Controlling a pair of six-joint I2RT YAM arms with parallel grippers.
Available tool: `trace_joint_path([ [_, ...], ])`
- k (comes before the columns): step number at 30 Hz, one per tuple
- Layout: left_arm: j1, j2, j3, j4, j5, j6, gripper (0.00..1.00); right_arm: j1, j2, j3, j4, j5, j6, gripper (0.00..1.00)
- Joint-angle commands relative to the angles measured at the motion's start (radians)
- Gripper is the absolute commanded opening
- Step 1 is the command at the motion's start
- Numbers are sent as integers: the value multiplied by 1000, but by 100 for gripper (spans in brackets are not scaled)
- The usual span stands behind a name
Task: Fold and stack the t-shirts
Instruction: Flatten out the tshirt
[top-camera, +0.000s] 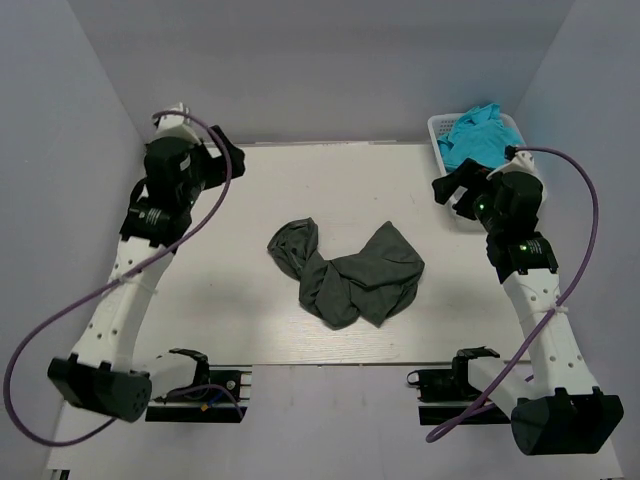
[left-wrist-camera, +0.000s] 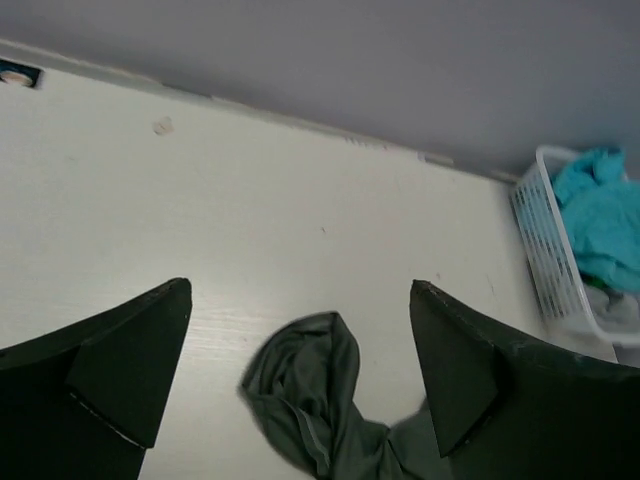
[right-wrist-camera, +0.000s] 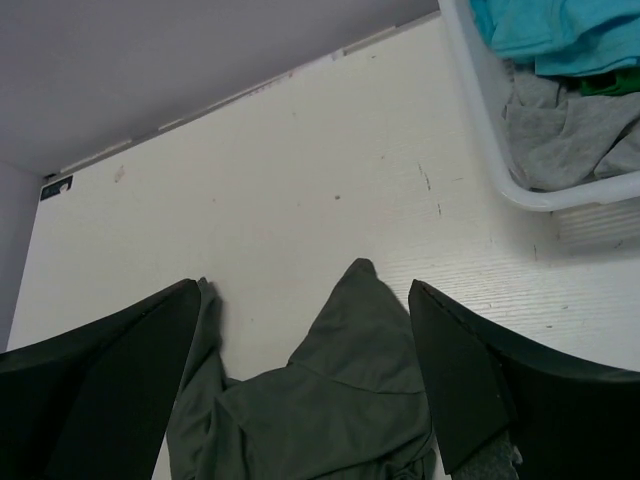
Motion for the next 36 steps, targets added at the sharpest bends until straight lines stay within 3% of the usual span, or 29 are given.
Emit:
trace_joint_path([
  [1, -11, 178, 92, -126, 222, 11, 100, -4, -5, -12, -28, -18, 43, 90],
  [4, -24, 335, 181, -201, 343, 11, 100, -1, 13, -75, -7, -31, 9, 90],
  [8, -76, 496, 206, -190, 377, 21, 100, 5, 74, -133, 41, -182, -147, 90],
  [14, -185, 759, 380, -279, 282, 50, 100, 19, 246, -64, -10, -176, -192, 90],
  [18, -277, 904, 503, -364, 198, 69, 100, 39, 341, -24, -38, -89, -206, 90],
  [24, -321, 1007, 569, -426, 110, 69, 97, 68, 453, 38, -41, 66, -199, 90],
  [30, -343, 1058, 580, -465, 18, 60, 90, 93, 533, 107, -42, 58, -209, 90],
  [36, -352, 1081, 568, -430, 35, 50, 82, 129, 633, 163, -44, 54, -224, 90],
])
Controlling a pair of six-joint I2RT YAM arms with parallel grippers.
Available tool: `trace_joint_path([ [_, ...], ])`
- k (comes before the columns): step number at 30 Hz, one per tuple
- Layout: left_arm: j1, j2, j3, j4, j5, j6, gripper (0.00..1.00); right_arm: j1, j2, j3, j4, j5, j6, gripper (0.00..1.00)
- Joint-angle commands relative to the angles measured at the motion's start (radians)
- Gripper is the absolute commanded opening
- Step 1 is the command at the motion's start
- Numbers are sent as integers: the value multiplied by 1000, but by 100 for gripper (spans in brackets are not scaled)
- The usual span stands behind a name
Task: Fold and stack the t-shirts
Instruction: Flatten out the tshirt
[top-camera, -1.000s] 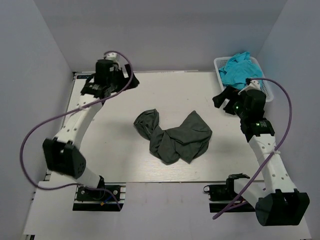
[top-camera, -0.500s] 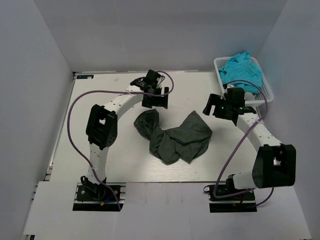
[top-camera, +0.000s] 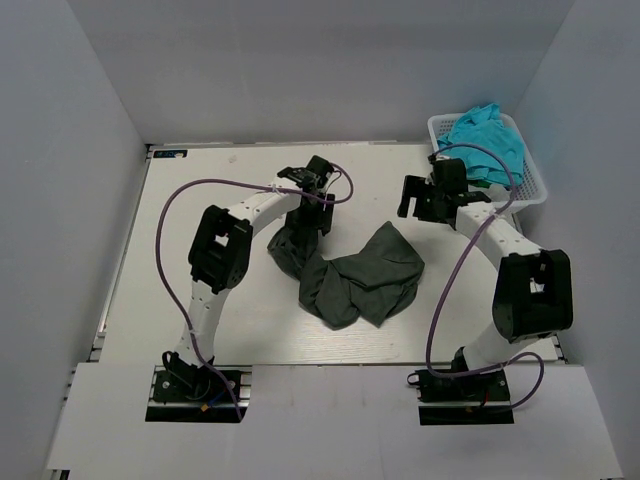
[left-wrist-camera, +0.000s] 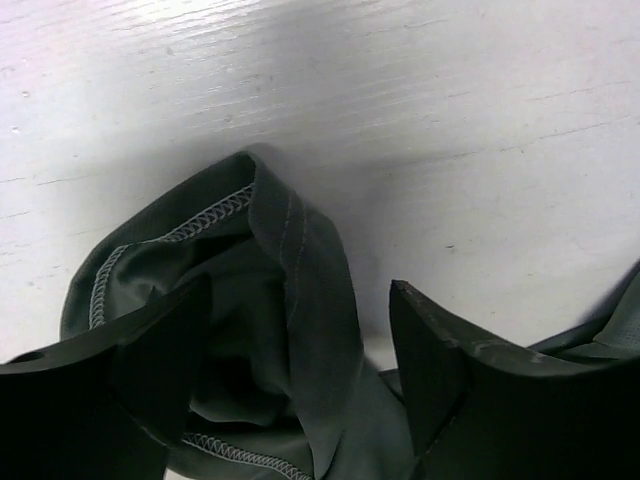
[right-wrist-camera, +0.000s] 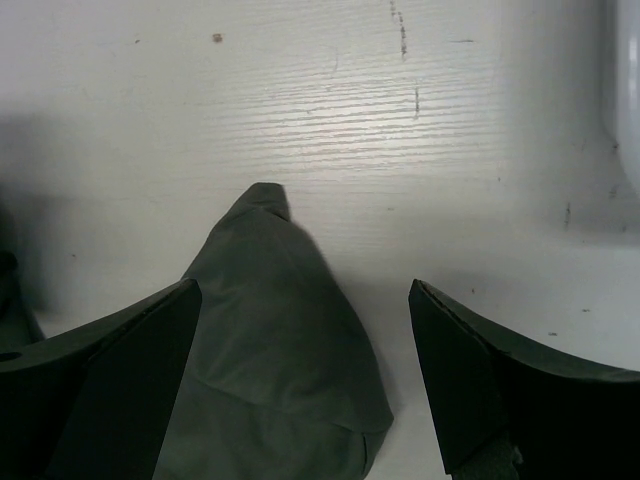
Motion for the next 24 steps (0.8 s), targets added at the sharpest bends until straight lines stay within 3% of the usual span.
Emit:
trace_joint_path([
  [1, -12, -14, 39, 16, 23, -6, 80, 31, 43, 60, 1, 12, -27, 90],
  [4, -12, 10, 48, 28, 63, -6, 71, 44, 69, 64, 27, 15, -26, 90],
  [7, -12, 10, 39, 41, 72, -6, 43, 58, 112, 76, 42, 10, -23, 90],
  [8, -12, 21, 39, 41, 61, -6, 11, 62, 133, 97, 39, 3, -26, 90],
  [9, -12, 21, 39, 27, 61, -6, 0, 65, 145, 100, 42, 1, -32, 90],
  [15, -12, -54, -6, 48, 8, -6, 0, 107, 230, 119, 89, -2, -56, 90],
  [21, -12, -239, -127, 107, -21, -50, 0, 140, 343, 173, 86, 53, -40, 90],
  [24, -12, -336, -220, 145, -32, -86, 0, 154, 377, 174, 94, 79, -32, 75],
])
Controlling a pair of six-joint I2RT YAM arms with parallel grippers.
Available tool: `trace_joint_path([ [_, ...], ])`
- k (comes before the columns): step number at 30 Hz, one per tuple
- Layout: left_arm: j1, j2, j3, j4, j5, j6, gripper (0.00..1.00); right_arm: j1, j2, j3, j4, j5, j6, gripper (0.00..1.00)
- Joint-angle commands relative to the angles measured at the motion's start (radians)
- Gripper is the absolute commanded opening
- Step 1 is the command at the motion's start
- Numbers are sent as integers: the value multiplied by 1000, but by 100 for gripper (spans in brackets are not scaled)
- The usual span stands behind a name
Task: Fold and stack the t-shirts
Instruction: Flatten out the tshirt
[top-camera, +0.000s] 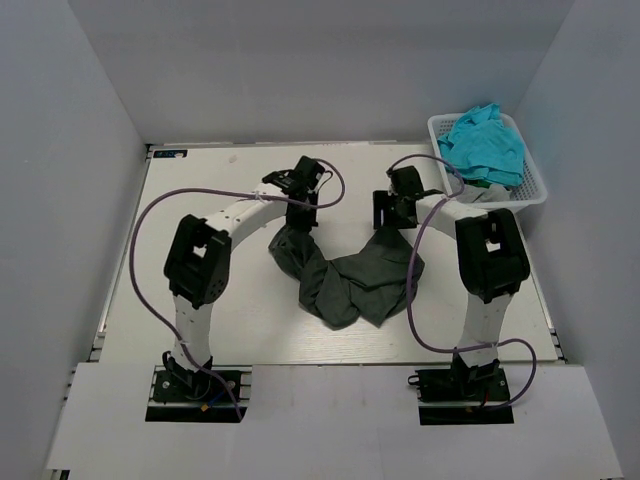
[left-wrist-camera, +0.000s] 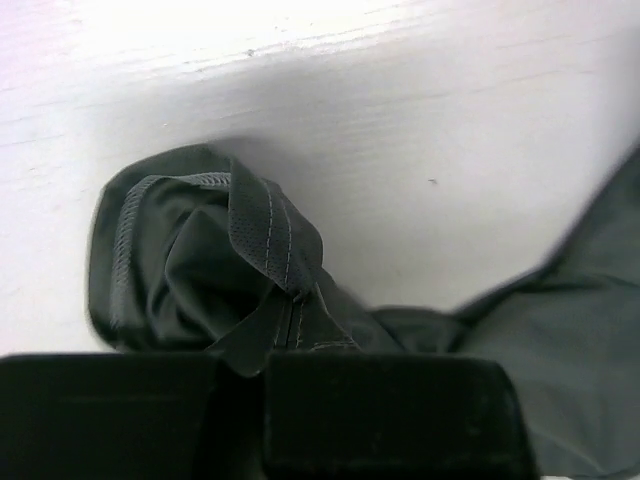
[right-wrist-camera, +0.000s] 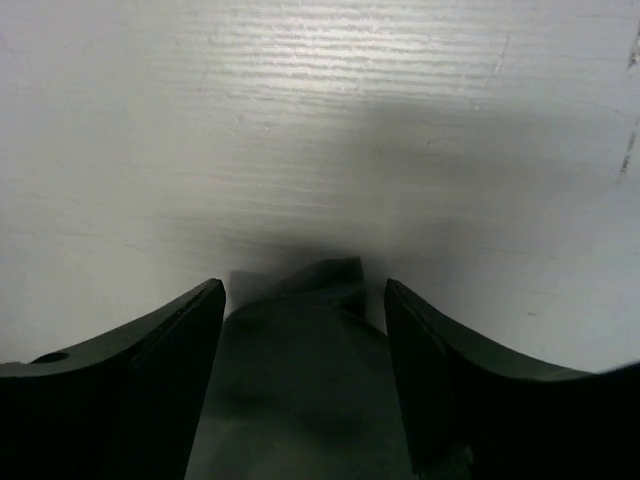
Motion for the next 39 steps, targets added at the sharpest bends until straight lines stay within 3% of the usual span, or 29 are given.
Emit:
trace_joint_path([
  [1, -5, -188, -91, 80, -34, -44, 0, 17, 23, 35, 25, 45, 6, 69],
  [4, 5, -273, -162, 120, -34, -80, 0, 23, 56, 46, -5, 62, 27, 38],
  [5, 6, -289, -173, 120, -34, -90, 0, 25, 62, 53, -17, 70, 42, 0],
  [9, 6, -363, -182, 105, -98, -90, 0, 22, -5, 47, -30, 119, 101, 0],
  [19, 15, -594, -118, -52, -444, -174, 0, 11, -490, 21, 16, 361, 133, 0],
  [25, 15, -740, 15, -155, -633, -193, 0, 2, -716, 50, -37, 530, 121, 0],
  [36, 15, -1052, 124, -76, -669, -105, 0, 0, -1067, 133, -57, 529, 1, 0],
  [39, 15, -1113, 161, -49, -588, -59, 0, 2, -1119, 177, -82, 470, -16, 0],
])
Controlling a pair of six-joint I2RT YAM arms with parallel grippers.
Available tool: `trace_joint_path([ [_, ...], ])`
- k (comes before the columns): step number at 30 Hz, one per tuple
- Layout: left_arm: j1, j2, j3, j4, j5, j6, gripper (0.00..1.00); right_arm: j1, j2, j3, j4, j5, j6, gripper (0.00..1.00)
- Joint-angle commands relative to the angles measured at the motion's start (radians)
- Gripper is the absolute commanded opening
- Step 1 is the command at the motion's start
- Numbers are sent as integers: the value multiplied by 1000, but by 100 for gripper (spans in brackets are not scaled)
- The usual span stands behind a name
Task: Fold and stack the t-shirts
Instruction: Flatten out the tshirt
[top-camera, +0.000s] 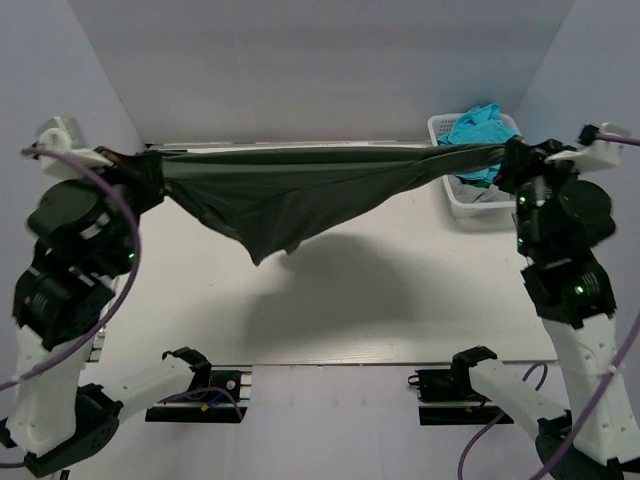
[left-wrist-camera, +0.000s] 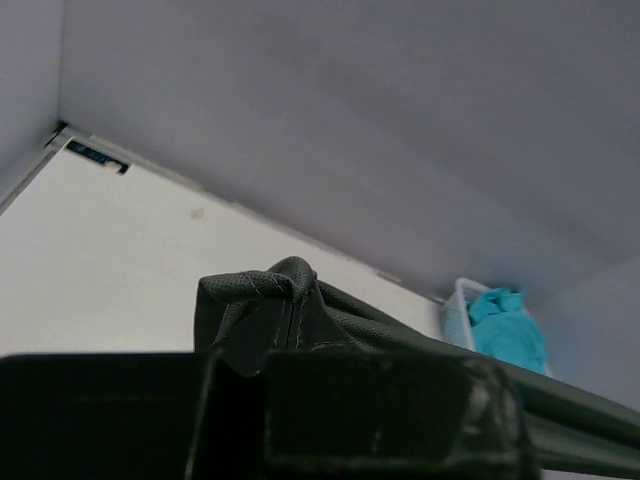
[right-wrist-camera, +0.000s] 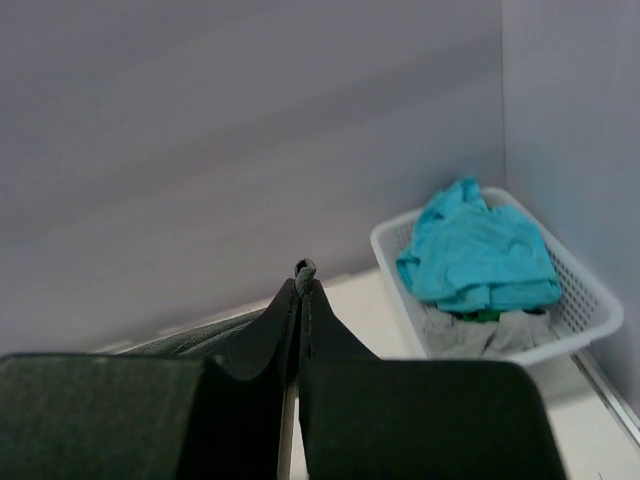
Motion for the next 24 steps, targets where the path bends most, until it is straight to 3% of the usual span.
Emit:
trace_joint_path([
  [1, 4, -59, 55, 49, 81, 85, 0, 0, -66, 76, -6, -42, -49, 0],
  [6, 4, -124, 75, 73, 172, 95, 0, -2, -138, 104, -14, -189, -35, 0],
  [13, -15, -66, -33, 73, 83, 84, 0, -1, -123, -6, -21, -188, 15, 0],
  [20, 17, 216, -291, 99, 87, 26, 0, -6, 85, -299, 2, -157, 129, 0],
  [24, 63, 423, -438, 206, 205, 17, 0, -15, 274, -433, 81, -198, 181, 0],
])
